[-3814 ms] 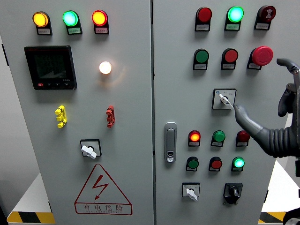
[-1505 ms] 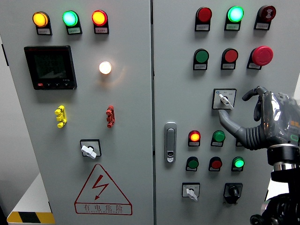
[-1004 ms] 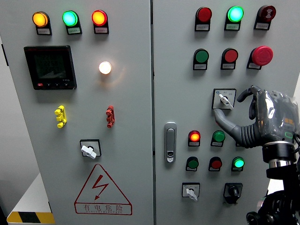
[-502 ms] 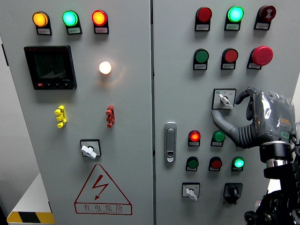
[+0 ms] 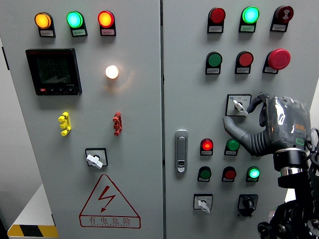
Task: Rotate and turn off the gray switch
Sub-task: 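Close the right hand fingers around the white switch knob, then twist the right hand to rotate the white switch knob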
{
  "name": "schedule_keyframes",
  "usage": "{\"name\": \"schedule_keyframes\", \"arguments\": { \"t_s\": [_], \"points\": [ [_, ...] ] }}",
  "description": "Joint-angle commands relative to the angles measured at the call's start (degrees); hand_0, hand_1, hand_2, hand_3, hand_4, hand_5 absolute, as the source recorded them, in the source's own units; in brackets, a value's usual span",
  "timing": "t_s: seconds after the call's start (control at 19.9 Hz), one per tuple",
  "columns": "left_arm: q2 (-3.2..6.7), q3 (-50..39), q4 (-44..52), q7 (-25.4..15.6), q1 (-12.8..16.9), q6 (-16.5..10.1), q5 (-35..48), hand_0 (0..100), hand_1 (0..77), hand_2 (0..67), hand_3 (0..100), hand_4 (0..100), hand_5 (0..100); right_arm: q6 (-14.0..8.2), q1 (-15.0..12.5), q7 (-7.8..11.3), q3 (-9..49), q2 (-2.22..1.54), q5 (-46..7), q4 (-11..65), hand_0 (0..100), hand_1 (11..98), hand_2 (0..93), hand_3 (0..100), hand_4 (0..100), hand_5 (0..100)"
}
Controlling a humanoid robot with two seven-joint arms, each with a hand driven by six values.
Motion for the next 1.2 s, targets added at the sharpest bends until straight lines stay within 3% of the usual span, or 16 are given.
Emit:
{"name": "schedule_keyframes", "arguments": {
  "t_s": [0.0,0.65,1.15],
  "points": [
    [0.03,0.0,0.0,0.0,0.0,0.0,0.0,0,0.0,10.1,21,12,13,0.0,0.0,0.09,-0.1,0.00,0.0,-0.3,0,42.4,67.1,100,100,100],
    [0.03,0.0,0.0,0.0,0.0,0.0,0.0,0,0.0,10.1,21,12,13,-0.1,1.2,0.09,-0.3,0.00,-0.1,-1.6,0,37.2,65.5,100,100,100],
    [0.03,0.0,0.0,0.0,0.0,0.0,0.0,0,0.0,10.1,21,12,13,-0.2,1.7,0.18,-0.4,0.09,-0.1,-1.7,13,36.8,65.3,100,100,100]
  ]
}}
